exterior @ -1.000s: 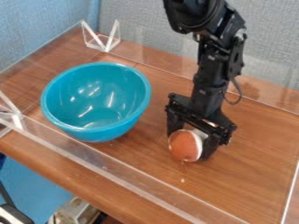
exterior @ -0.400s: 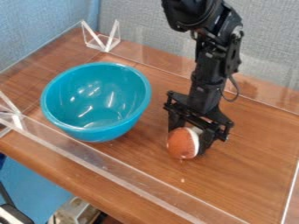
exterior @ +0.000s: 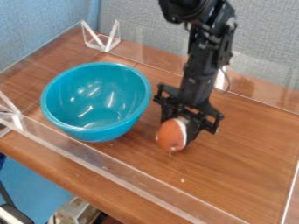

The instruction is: Put the mushroom in the blue bowl

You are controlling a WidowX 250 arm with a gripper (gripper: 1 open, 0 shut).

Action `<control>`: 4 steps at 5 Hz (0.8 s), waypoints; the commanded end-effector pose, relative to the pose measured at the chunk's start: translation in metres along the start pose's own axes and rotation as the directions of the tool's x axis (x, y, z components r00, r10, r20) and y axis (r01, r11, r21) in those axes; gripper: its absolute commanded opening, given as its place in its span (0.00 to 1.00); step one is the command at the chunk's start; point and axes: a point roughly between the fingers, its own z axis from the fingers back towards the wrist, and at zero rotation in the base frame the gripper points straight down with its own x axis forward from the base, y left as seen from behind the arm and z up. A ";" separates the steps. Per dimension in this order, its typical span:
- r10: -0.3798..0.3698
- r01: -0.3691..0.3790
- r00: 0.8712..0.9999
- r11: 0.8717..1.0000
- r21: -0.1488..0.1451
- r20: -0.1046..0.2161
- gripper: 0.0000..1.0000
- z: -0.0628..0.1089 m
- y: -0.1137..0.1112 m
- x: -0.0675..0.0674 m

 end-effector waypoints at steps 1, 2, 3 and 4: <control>0.014 -0.016 0.994 1.000 0.013 0.105 0.00 0.050 0.013 0.010; 0.027 -0.029 0.993 0.999 0.015 0.116 0.00 0.063 0.021 0.007; 0.049 -0.051 0.993 0.999 0.012 0.107 0.00 0.060 0.028 0.004; 0.074 -0.075 0.993 0.997 0.008 0.094 0.00 0.052 0.038 0.004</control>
